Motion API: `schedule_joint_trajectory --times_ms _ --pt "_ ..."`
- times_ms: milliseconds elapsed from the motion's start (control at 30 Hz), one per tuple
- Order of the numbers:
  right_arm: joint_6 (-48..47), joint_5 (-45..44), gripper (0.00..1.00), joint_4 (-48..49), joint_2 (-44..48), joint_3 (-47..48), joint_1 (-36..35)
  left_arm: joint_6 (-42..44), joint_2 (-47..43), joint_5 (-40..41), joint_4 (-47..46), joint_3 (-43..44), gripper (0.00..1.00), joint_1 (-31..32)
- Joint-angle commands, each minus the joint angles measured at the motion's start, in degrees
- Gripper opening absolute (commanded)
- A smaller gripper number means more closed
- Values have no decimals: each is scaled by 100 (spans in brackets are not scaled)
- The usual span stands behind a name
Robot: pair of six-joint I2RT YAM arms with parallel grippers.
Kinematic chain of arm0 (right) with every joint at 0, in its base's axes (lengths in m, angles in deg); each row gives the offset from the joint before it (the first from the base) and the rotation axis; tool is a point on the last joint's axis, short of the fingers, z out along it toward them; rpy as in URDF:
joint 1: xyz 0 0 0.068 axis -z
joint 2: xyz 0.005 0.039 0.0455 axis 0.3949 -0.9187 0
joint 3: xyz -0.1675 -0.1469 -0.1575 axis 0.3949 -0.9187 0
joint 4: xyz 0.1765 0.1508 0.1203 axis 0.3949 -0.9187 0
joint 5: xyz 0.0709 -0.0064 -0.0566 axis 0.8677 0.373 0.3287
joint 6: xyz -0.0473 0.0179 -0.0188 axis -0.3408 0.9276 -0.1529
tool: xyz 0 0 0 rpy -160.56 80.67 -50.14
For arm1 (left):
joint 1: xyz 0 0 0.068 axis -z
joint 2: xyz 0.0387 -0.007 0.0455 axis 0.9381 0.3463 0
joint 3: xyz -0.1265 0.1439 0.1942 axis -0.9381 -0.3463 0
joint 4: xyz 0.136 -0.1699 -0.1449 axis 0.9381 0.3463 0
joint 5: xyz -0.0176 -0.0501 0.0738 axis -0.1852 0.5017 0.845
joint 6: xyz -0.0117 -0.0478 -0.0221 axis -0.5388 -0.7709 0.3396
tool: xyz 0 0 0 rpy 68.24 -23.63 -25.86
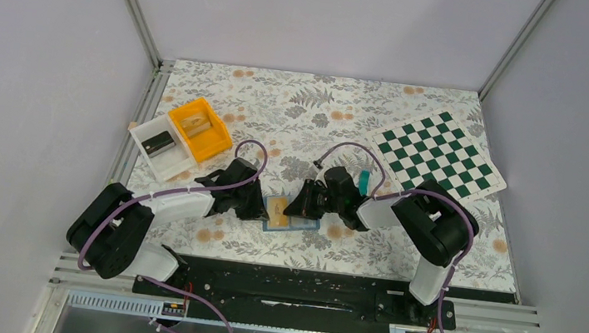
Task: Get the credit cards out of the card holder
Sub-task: Remove the credit card from the card holder.
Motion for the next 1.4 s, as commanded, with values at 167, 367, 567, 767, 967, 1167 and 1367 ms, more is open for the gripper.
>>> schedule_joint_trajectory --times_ms 167,367,567,767,967,1167,1367 --pt "119 994 8 764 -109 232 -159 10 185 -389 -187 -28 3 101" --pt "-61 1197 19 561 -123 317 -152 6 249 -382 -187 -25 3 98" --pt "-447 830 11 -281 23 409 -161 10 254 -362 -172 -7 3 98" --pt "-503 719 5 -429 175 326 -132 60 386 -32 206 102 2 94" --pt "-579 590 14 -638 406 160 -15 81 512 206 408 137 1 94" --pt "-501 644 4 -511 424 87 8 81 576 227 417 164 2 92" --pt "-419 610 18 -529 481 16 87 96 624 252 427 156 2 98"
